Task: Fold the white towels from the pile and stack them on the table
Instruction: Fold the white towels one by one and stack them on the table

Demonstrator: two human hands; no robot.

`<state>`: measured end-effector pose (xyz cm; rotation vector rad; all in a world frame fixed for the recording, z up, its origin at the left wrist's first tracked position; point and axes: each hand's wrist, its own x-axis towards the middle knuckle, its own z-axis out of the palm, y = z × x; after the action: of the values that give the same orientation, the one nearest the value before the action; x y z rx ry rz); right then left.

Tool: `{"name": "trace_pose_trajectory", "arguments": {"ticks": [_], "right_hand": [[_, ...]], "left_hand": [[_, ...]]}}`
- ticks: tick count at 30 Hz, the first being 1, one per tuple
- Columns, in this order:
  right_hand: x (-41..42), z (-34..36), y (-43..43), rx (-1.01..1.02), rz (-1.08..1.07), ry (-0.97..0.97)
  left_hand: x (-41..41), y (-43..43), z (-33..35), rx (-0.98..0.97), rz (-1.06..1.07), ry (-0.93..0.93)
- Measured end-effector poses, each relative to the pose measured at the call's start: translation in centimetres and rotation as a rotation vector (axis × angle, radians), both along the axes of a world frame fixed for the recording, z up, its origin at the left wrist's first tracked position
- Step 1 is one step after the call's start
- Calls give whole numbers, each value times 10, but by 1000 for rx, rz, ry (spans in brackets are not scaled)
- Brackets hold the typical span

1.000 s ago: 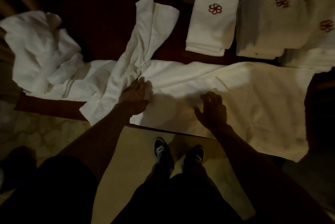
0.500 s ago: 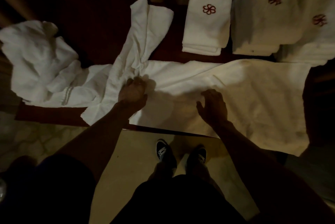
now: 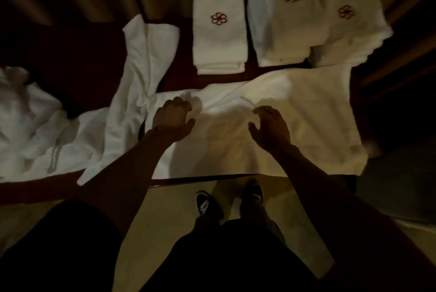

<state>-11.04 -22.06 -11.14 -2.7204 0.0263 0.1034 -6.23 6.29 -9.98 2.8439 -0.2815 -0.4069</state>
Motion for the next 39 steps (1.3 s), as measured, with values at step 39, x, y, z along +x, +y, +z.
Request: {"name": "trace_pose_trajectory", "arguments": {"ticks": [39], "right_hand": [[145,-31,-310,279,-485,87]], "left_hand": [[110,-303,-38,52,151,-262]]}}
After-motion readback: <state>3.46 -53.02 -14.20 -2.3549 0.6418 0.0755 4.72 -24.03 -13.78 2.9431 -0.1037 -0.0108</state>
